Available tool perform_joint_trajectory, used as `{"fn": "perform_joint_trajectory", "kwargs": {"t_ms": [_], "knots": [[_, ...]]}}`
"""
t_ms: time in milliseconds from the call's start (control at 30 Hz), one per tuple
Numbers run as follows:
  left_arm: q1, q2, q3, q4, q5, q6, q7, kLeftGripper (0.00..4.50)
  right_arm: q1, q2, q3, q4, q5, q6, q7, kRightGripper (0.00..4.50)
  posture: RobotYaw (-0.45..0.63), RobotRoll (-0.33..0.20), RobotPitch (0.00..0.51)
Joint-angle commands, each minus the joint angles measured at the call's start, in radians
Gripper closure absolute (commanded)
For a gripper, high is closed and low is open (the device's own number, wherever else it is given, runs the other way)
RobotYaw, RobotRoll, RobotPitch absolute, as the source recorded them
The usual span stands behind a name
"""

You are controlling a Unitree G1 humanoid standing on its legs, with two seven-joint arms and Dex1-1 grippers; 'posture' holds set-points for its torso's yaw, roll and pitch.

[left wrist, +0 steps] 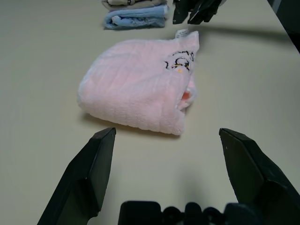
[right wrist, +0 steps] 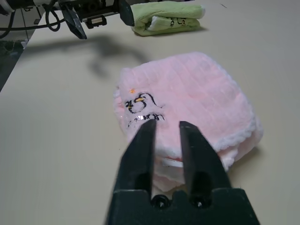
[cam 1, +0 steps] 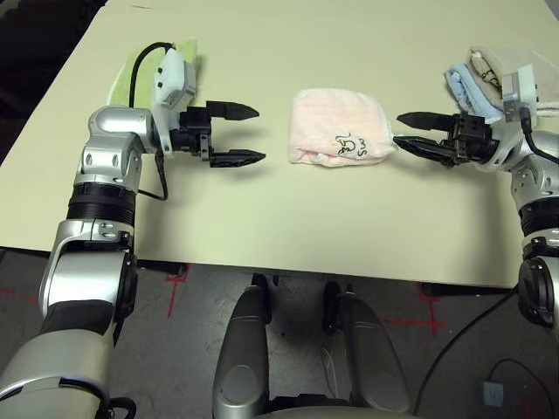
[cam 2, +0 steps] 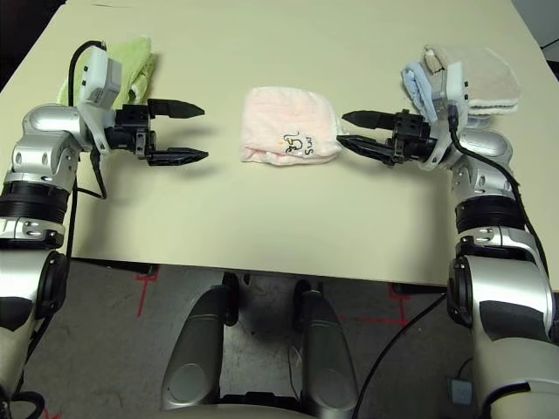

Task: Fold the towel and set it aside.

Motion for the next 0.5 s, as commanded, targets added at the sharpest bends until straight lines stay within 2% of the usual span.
{"fn": "perform_joint_trajectory", "kwargs": {"t_ms": [33, 233, 333, 500], "knots": [[-0.004, -0.019, -0.003, 0.056, 0.021, -0.079, -0.011, 0.00, 0.005, 0.001, 0.004, -0.006, -0.005, -0.003, 0.008, 4.47, 0.03, 0.000, 0.311], [-0.031, -0.056, -0.006, 0.143, 0.028, -0.166, -0.026, 0.00, 0.021, 0.013, 0.006, -0.047, 0.003, 0.010, 0.009, 4.47, 0.02, 0.000, 0.312], [-0.051, -0.065, -0.006, 0.175, 0.027, -0.166, -0.050, 0.65, 0.027, 0.013, 0.006, -0.059, 0.003, 0.014, 0.010, 4.50, 0.02, 0.000, 0.313], [-0.087, -0.073, -0.001, 0.207, 0.025, -0.151, -0.069, 2.56, 0.026, 0.009, 0.004, -0.071, 0.005, 0.022, 0.008, 4.50, 0.02, 0.000, 0.314]]}}
